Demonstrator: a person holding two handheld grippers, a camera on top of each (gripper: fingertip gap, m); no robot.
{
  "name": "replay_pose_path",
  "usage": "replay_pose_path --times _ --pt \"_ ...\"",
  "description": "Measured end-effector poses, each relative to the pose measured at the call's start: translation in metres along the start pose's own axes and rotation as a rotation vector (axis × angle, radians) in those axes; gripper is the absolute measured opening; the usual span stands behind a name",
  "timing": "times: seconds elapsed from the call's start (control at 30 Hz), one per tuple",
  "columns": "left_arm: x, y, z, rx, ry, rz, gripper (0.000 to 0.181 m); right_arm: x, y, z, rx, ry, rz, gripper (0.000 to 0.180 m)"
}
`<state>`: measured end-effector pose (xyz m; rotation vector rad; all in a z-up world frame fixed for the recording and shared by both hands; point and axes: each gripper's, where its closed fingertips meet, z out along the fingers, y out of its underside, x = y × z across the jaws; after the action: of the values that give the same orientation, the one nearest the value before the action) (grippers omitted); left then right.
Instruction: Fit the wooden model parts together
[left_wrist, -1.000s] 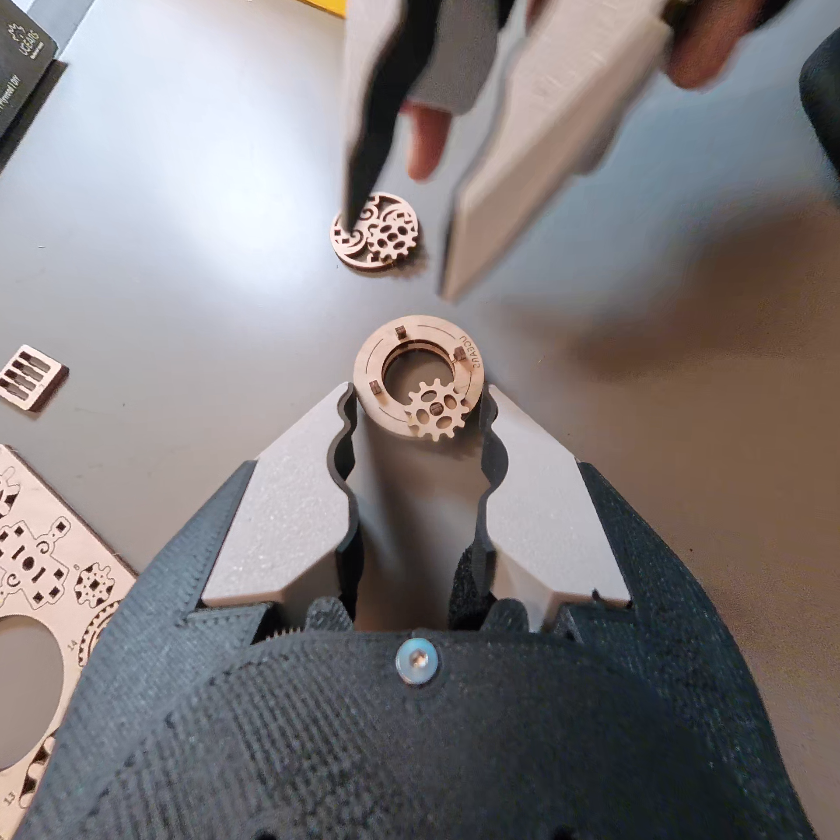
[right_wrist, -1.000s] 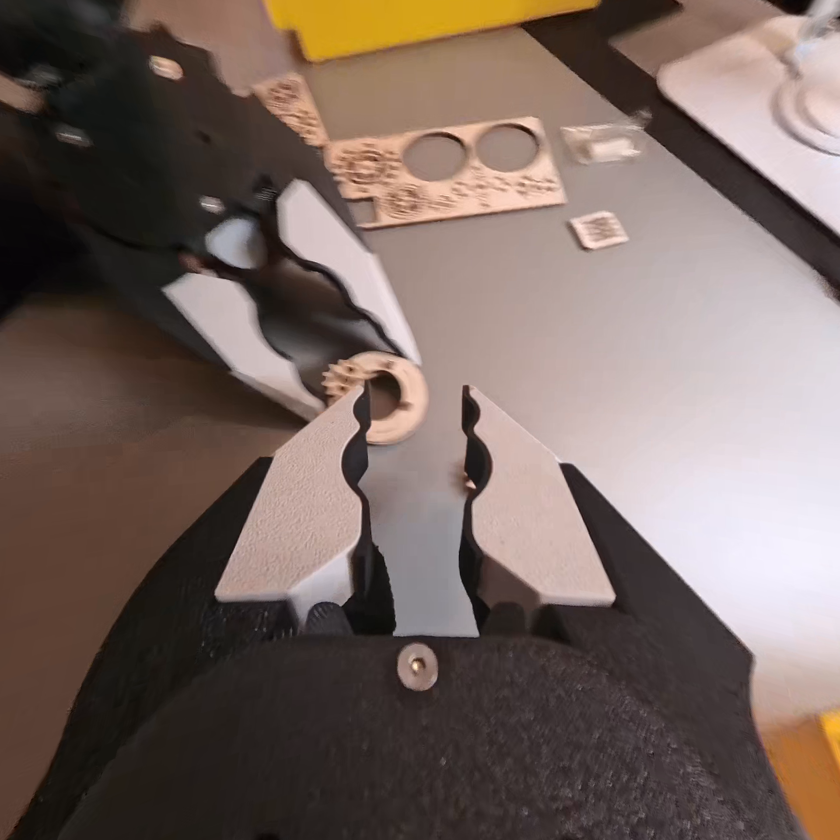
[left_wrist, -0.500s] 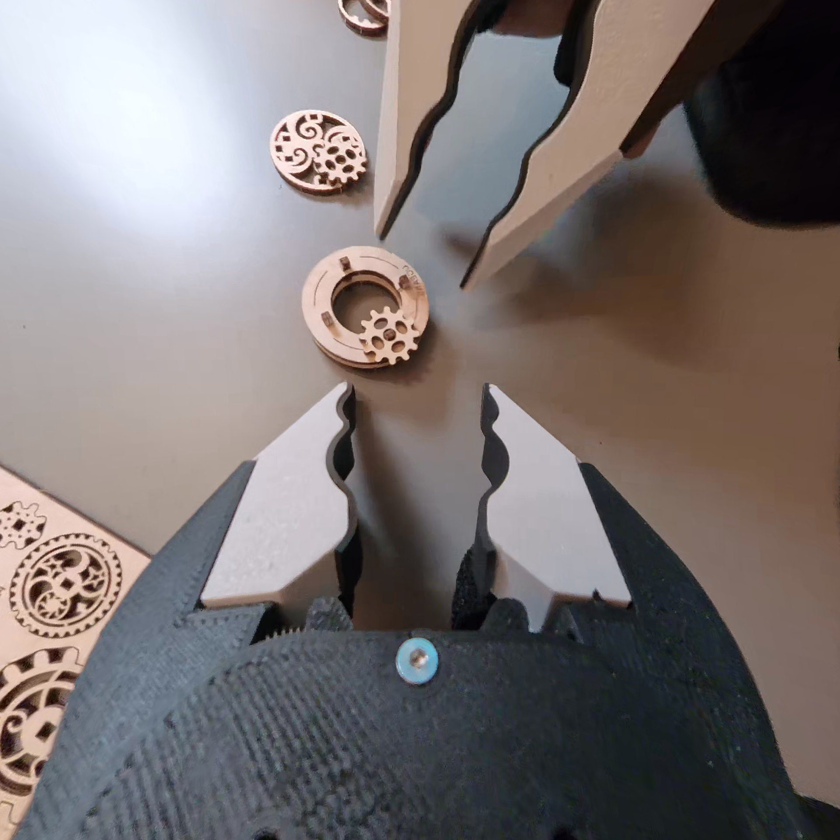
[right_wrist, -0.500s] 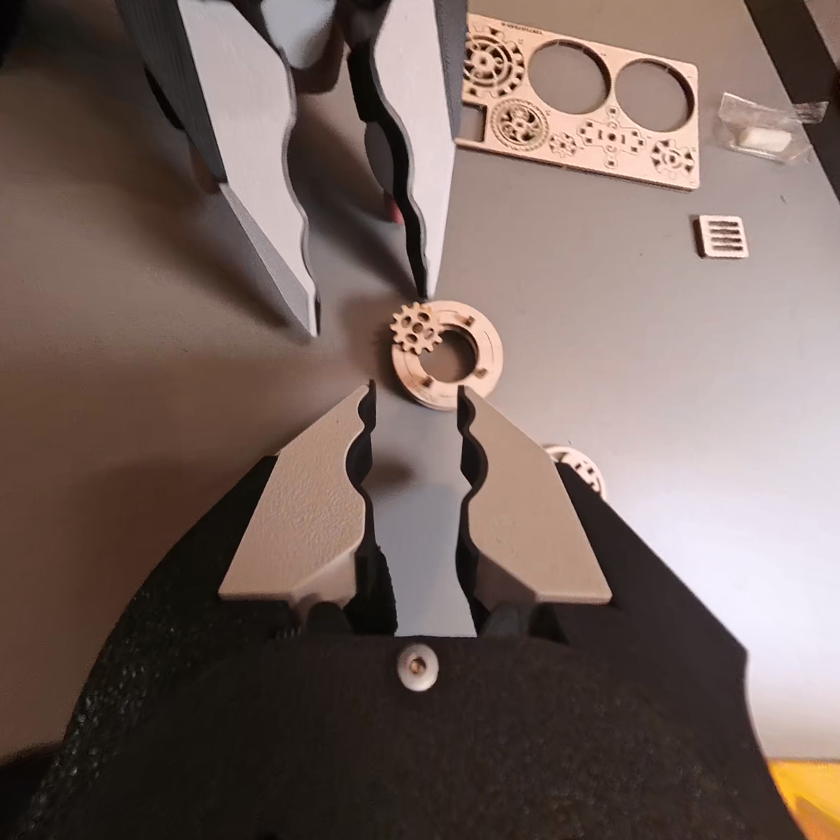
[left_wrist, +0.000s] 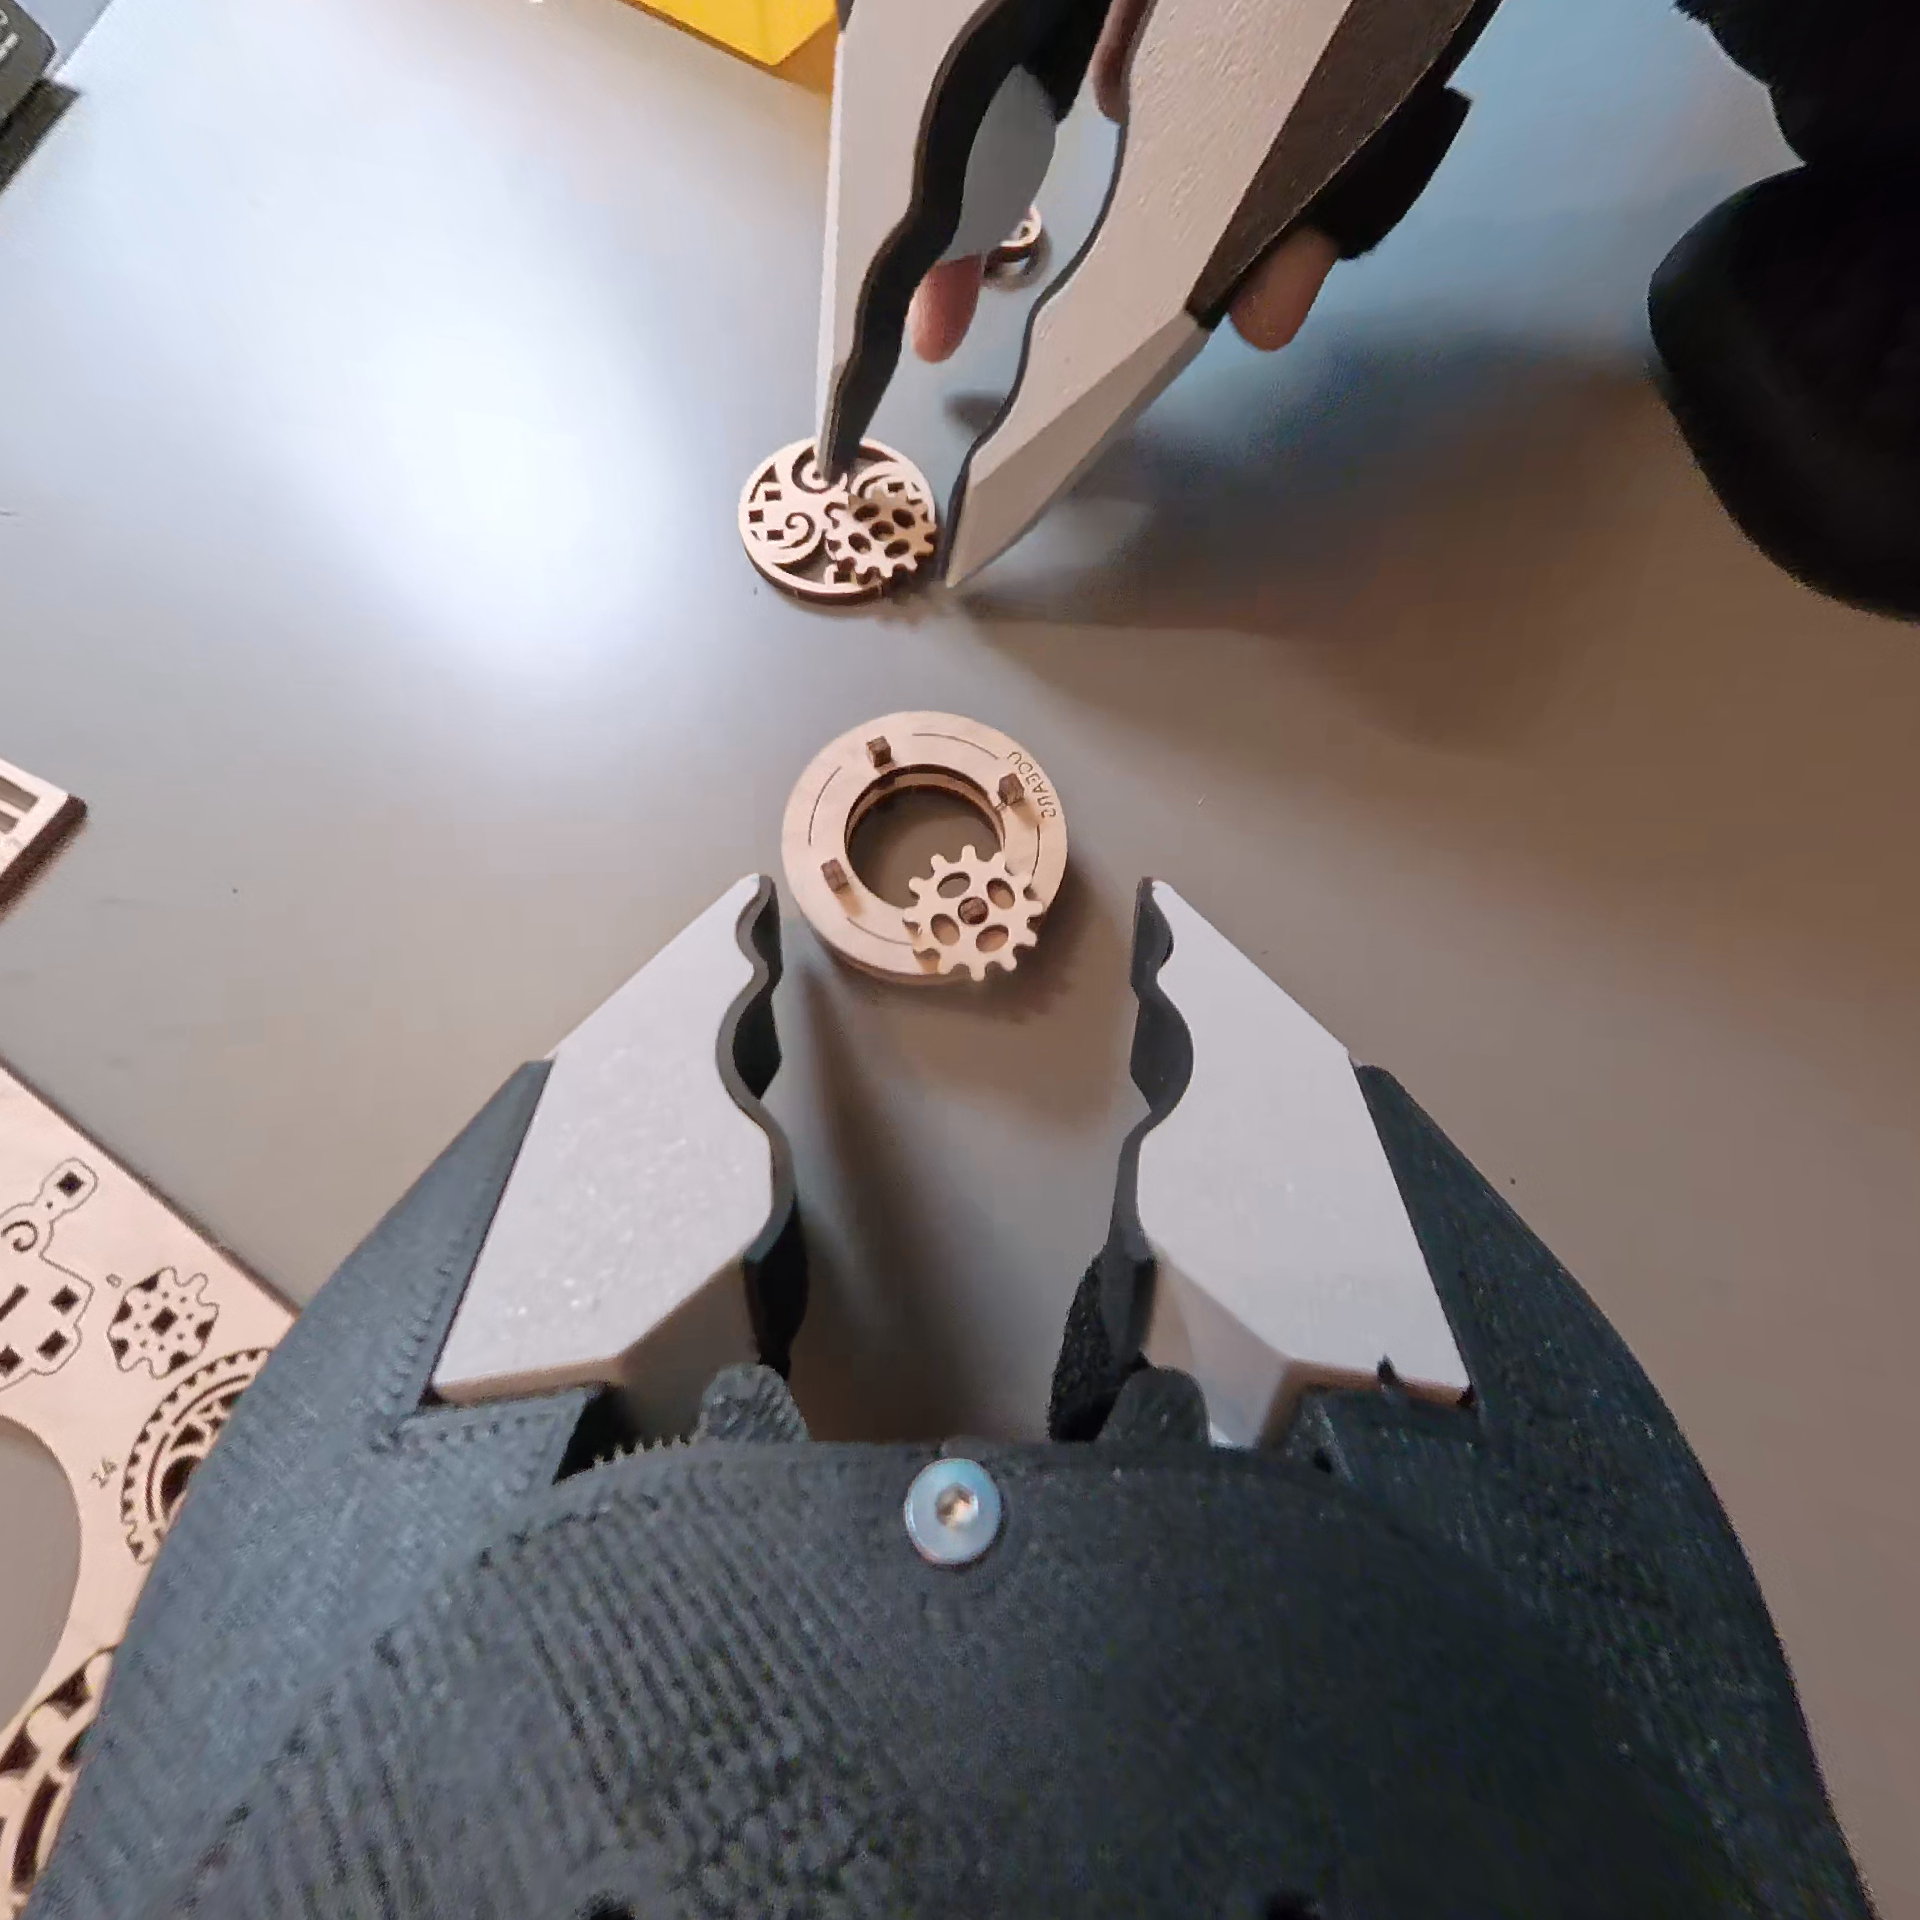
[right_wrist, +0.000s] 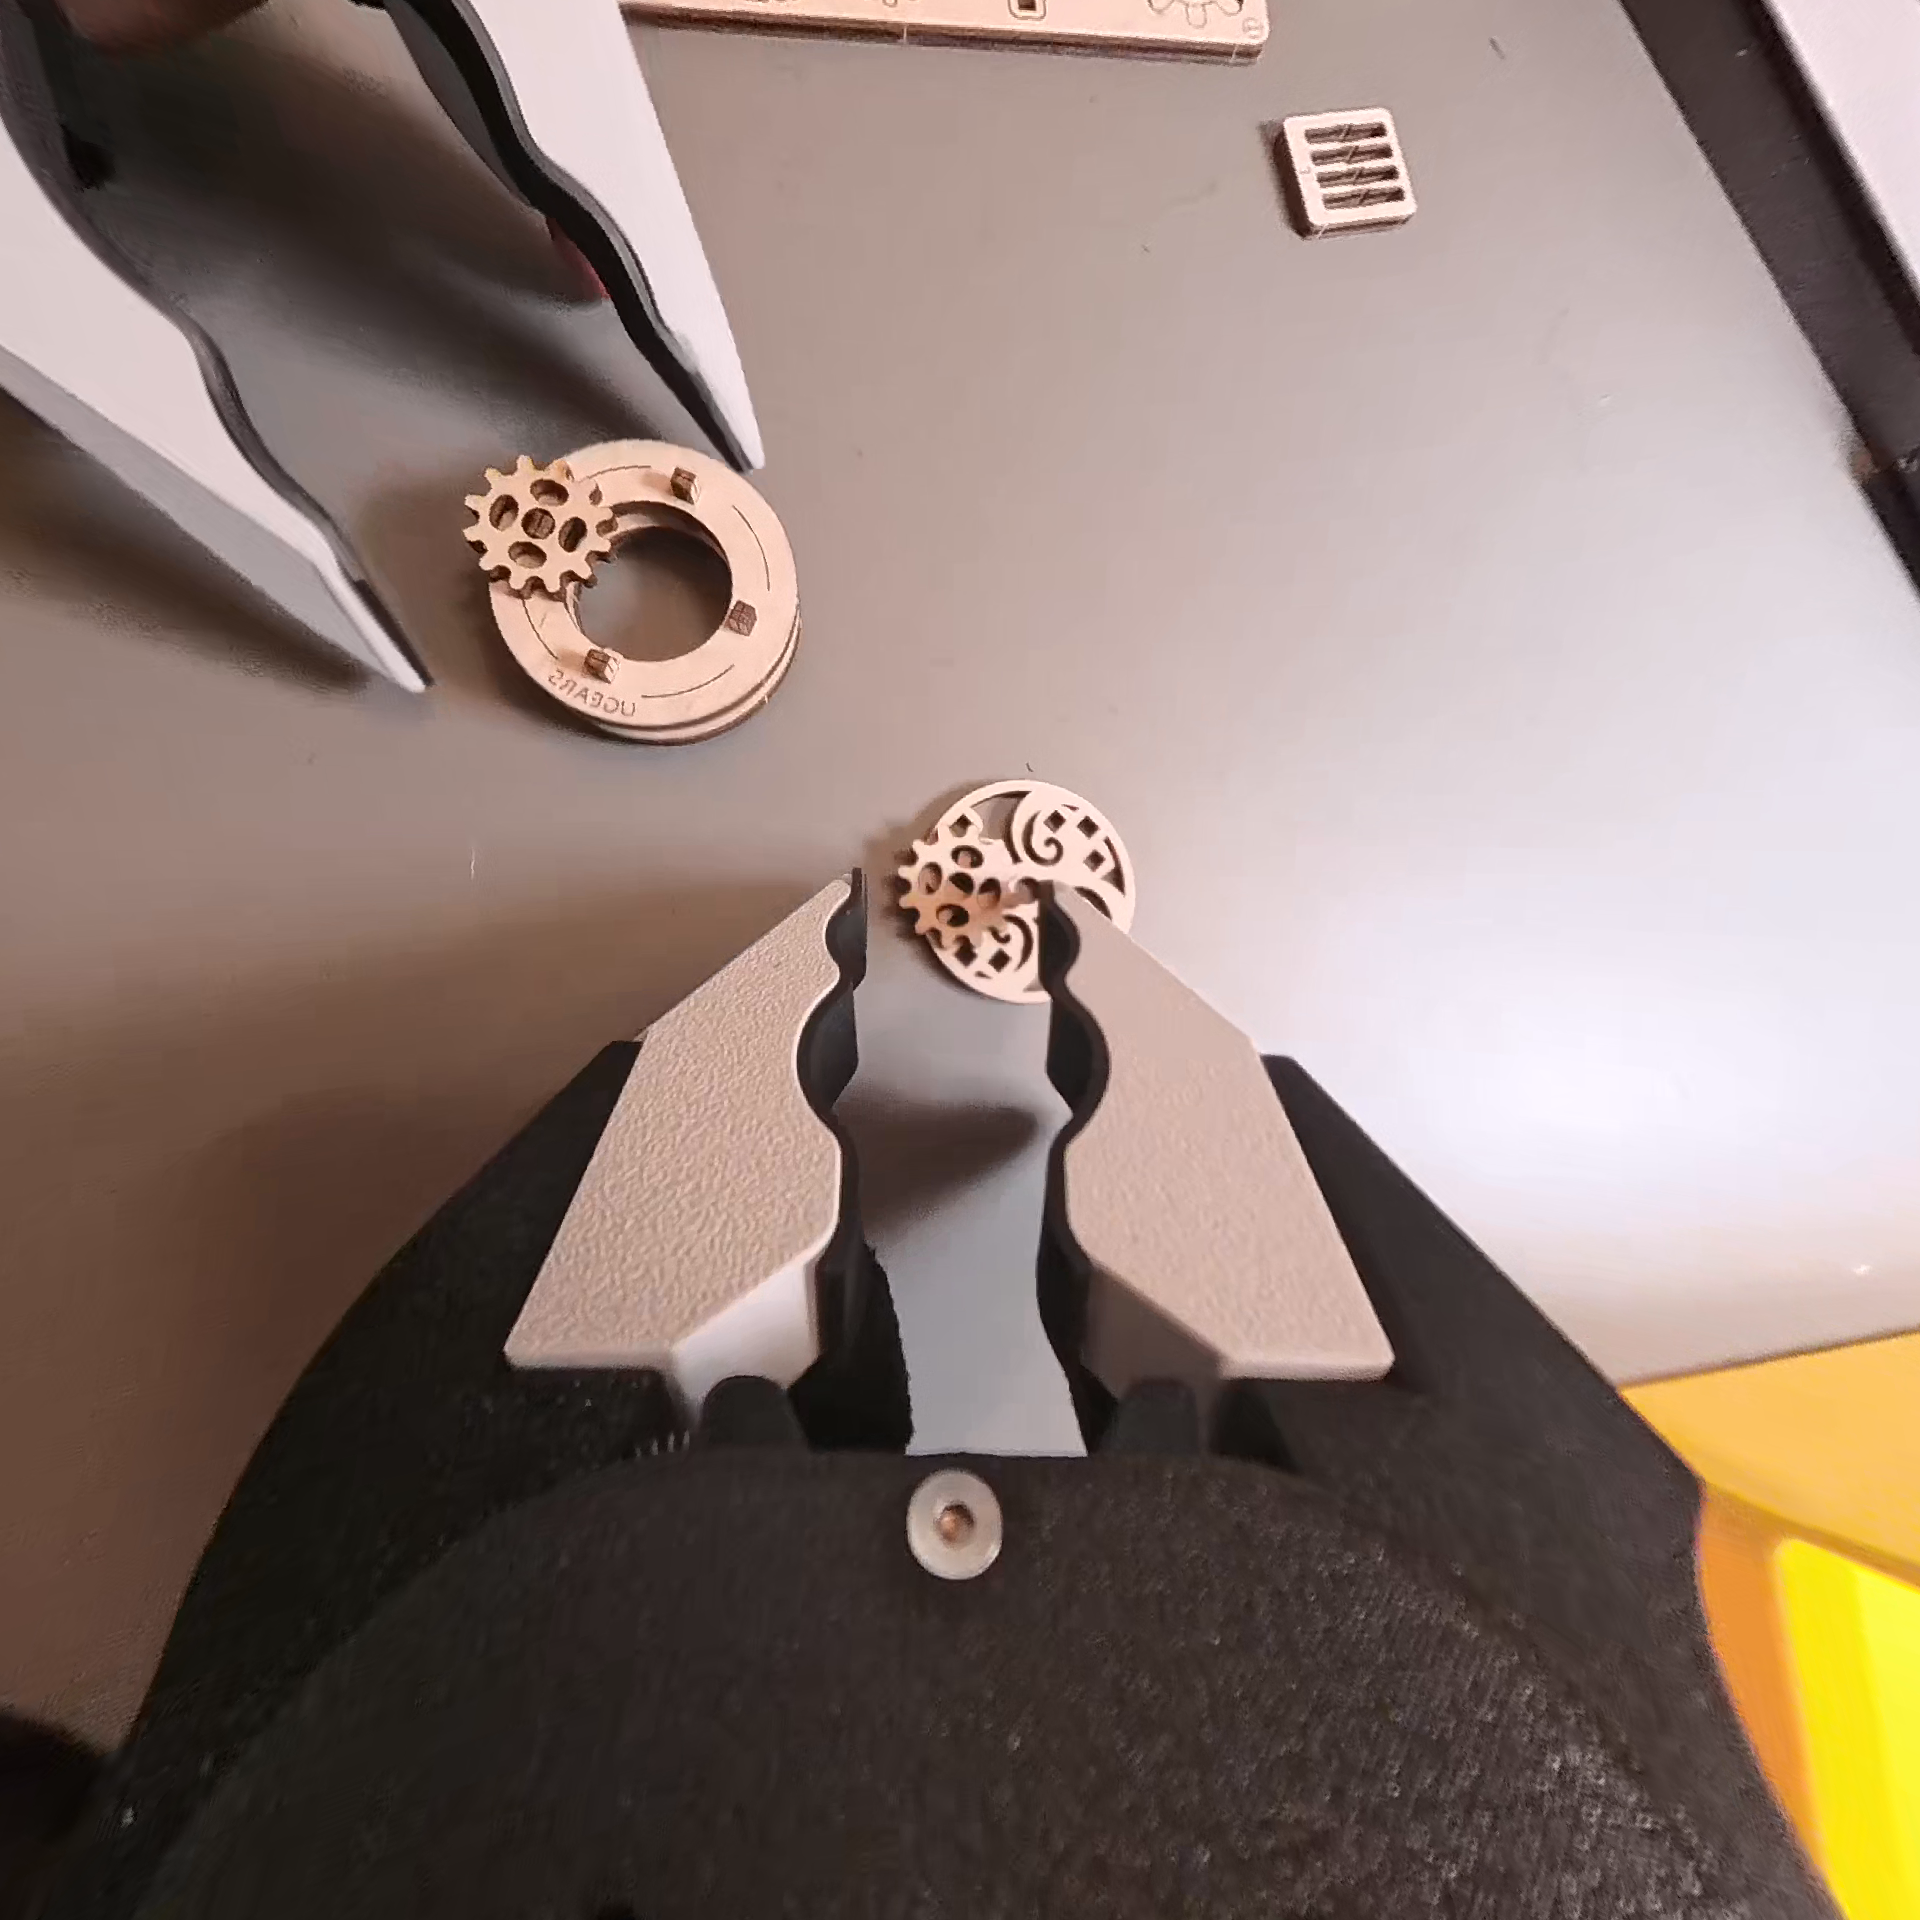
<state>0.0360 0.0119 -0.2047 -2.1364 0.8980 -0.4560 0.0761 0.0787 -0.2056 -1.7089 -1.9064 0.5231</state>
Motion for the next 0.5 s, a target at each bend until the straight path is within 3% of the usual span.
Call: replay_pose_path --times 0.23,0.37,0.5 --pt "-0.004 0.003 0.006 -0.033 -0.053 0.027 0.052 0.000 -0.005 0.000 0.022 -0.001 0.000 0.022" --pt "-0.013 0.005 0.003 -0.037 -0.084 -0.001 0.052 -0.036 -0.018 -0.016 0.055 -0.124 -0.130 0.022" --pt "-0.014 0.006 0.002 -0.037 -0.088 -0.007 0.052 -0.063 -0.002 0.000 -0.044 -0.185 -0.225 0.022"
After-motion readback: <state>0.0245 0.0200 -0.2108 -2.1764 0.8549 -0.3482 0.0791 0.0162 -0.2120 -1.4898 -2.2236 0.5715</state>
